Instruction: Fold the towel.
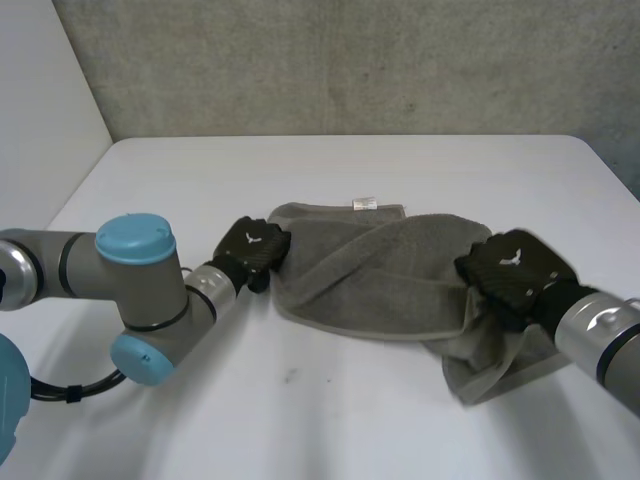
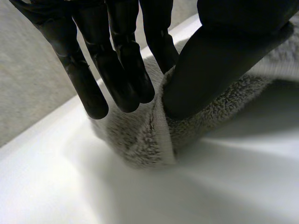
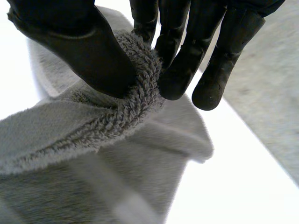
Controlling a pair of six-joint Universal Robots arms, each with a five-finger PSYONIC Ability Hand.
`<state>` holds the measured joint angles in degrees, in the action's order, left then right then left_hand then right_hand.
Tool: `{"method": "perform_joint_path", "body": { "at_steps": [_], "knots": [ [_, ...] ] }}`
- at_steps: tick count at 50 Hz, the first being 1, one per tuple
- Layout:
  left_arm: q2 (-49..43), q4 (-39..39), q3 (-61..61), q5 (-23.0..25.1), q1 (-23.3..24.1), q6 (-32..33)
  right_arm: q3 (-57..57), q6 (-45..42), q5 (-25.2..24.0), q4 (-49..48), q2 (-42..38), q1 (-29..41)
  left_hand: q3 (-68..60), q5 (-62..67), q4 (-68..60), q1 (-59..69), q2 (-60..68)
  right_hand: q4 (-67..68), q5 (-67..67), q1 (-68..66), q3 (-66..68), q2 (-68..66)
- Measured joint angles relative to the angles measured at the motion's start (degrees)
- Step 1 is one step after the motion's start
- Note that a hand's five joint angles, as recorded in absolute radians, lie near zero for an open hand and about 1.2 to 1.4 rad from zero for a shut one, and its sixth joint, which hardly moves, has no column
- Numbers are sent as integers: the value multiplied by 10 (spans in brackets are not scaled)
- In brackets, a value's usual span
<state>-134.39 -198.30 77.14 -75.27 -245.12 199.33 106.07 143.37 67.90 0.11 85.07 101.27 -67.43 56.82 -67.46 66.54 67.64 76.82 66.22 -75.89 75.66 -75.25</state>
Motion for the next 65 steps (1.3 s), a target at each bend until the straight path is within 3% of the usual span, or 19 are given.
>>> {"method": "perform_joint_path", "body": {
  "at_steps": [5, 12, 21, 29, 36, 43, 51, 58, 65],
  "knots": [
    [39, 7, -5, -46, -1, -1, -20, 3, 3, -2, 34, -22, -16, 15, -17, 11, 16, 0, 0, 0, 0, 0],
    [177, 31, 33, -125, -9, -1, -80, 22, 4, 9, 96, -67, -22, 22, -22, 19, 20, 0, 0, 0, 0, 0],
    [416, 94, 108, -137, -1, 1, -200, 44, -3, 106, 139, -106, -22, 26, -23, 23, 21, 0, 0, 0, 0, 0],
    [521, 171, 84, -136, 4, 1, -295, 40, -15, 210, 141, -112, -22, 26, -23, 23, 21, 0, 0, 0, 11, 0],
    [478, 241, 36, -139, 4, 10, -340, 29, -20, 289, 112, -108, -22, 26, -23, 25, 21, 0, 0, 0, 11, 0],
    [337, 273, -2, -140, -1, 57, -350, -21, -15, 318, 30, -100, -22, 26, -23, 25, 21, 0, 0, 0, 11, 0],
    [171, 272, -106, -138, -9, 96, -452, -34, 8, 311, -132, -50, -23, 26, -23, 25, 21, 0, 0, 0, 11, 0],
    [98, 233, -260, -137, -9, 97, -630, 31, 32, 255, -252, -10, -23, 26, -23, 27, 21, 0, 0, 0, 11, -4],
    [106, 117, -371, -141, -10, 91, -772, 127, 38, 109, -282, -7, -23, 26, -23, 27, 21, 0, 0, -1, 11, -4]
  ]
}}
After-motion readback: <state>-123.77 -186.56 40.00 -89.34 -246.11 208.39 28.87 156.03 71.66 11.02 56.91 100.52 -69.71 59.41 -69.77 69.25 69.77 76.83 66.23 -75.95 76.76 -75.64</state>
